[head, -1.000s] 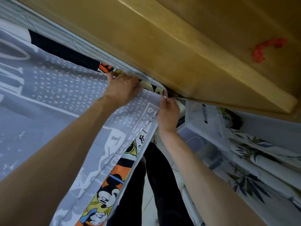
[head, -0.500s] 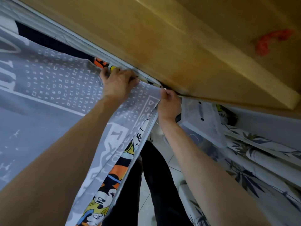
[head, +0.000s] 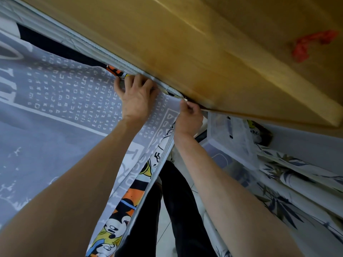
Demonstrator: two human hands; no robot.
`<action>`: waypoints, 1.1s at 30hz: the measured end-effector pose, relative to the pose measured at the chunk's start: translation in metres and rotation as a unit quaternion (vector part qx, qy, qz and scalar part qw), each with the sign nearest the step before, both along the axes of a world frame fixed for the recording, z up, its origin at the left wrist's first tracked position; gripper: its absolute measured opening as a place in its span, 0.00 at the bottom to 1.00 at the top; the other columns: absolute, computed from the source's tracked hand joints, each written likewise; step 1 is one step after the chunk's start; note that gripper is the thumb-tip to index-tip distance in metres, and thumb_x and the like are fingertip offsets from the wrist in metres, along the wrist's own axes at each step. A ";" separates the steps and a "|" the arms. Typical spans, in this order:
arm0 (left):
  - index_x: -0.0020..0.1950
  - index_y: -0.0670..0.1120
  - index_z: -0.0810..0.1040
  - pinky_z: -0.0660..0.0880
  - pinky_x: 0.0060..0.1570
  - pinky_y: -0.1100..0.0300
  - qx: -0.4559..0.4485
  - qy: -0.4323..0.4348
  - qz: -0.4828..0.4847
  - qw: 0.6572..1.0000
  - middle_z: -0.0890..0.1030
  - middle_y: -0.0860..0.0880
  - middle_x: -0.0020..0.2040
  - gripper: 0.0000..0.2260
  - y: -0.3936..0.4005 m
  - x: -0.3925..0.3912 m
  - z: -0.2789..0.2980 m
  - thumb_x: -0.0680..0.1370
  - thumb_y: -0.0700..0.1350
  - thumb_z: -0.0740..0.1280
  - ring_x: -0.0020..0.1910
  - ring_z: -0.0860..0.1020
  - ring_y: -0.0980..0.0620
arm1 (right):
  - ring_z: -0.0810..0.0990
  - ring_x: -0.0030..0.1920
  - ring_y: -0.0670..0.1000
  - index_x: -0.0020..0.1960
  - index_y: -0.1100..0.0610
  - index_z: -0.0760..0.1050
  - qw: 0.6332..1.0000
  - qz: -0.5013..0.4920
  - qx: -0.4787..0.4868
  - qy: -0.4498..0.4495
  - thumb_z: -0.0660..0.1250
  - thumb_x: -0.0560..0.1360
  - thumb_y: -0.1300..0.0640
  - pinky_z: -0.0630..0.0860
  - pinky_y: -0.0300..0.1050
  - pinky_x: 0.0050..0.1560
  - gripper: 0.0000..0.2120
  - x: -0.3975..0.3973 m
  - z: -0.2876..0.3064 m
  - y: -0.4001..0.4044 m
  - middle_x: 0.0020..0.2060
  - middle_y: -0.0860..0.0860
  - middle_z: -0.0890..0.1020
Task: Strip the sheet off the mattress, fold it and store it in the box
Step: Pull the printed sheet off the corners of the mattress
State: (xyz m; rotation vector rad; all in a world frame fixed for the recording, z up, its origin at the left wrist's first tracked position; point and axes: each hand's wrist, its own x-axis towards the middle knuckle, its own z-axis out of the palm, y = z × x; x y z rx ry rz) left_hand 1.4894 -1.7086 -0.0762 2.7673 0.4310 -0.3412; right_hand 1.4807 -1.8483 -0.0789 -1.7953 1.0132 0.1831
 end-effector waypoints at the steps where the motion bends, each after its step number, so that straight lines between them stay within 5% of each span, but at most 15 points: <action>1: 0.56 0.52 0.81 0.50 0.75 0.34 -0.002 -0.005 0.003 1.000 0.74 0.48 0.58 0.13 0.001 0.001 -0.001 0.83 0.56 0.59 0.64 0.69 0.42 | 0.79 0.35 0.35 0.43 0.50 0.79 1.000 -0.004 -0.002 -0.002 0.72 0.76 0.53 0.70 0.26 0.34 0.04 0.000 0.000 0.002 0.39 0.46 0.84; 7: 0.56 0.52 0.81 0.51 0.75 0.35 0.002 -0.005 0.001 1.000 0.73 0.48 0.61 0.14 0.003 0.006 -0.002 0.82 0.57 0.61 0.67 0.67 0.42 | 0.78 0.41 0.41 0.44 0.52 0.81 1.000 -0.014 -0.021 -0.017 0.73 0.76 0.54 0.72 0.25 0.37 0.03 0.002 -0.003 0.004 0.50 0.49 0.80; 15: 0.57 0.48 0.78 0.56 0.73 0.38 0.007 -0.032 0.031 0.999 0.73 0.45 0.63 0.13 -0.005 0.002 -0.003 0.81 0.56 0.64 0.66 0.67 0.41 | 0.80 0.43 0.44 0.44 0.53 0.79 0.999 0.019 -0.037 -0.017 0.72 0.77 0.55 0.74 0.30 0.41 0.04 0.001 -0.003 0.001 0.49 0.50 0.83; 20: 0.55 0.45 0.74 0.66 0.56 0.48 0.006 -0.138 0.072 0.988 0.74 0.43 0.57 0.09 -0.038 -0.059 0.006 0.81 0.49 0.67 0.54 0.68 0.44 | 0.81 0.44 0.49 0.44 0.55 0.78 0.995 0.061 -0.078 -0.017 0.71 0.78 0.56 0.75 0.35 0.41 0.05 0.003 -0.003 0.000 0.48 0.54 0.84; 24: 0.50 0.45 0.78 0.68 0.51 0.46 0.031 -0.056 0.025 0.998 0.77 0.45 0.51 0.14 -0.070 -0.134 0.003 0.80 0.56 0.65 0.48 0.74 0.41 | 0.81 0.44 0.51 0.44 0.55 0.77 0.991 0.095 -0.096 -0.020 0.72 0.77 0.54 0.78 0.44 0.43 0.07 0.003 -0.006 -0.004 0.47 0.54 0.83; 28: 0.52 0.47 0.79 0.68 0.51 0.46 0.071 -0.023 0.035 0.997 0.78 0.46 0.52 0.15 -0.078 -0.151 -0.004 0.80 0.58 0.65 0.49 0.75 0.42 | 0.80 0.43 0.50 0.50 0.57 0.78 0.986 0.128 -0.104 -0.014 0.71 0.78 0.49 0.71 0.32 0.37 0.10 -0.001 -0.007 -0.011 0.46 0.52 0.84; 33: 0.48 0.48 0.79 0.66 0.49 0.48 0.131 -0.052 0.060 0.988 0.77 0.46 0.49 0.13 -0.075 -0.159 -0.007 0.83 0.56 0.64 0.47 0.73 0.44 | 0.81 0.54 0.50 0.57 0.59 0.83 0.983 0.157 -0.092 -0.014 0.69 0.79 0.54 0.73 0.32 0.47 0.11 0.003 -0.003 -0.012 0.56 0.54 0.83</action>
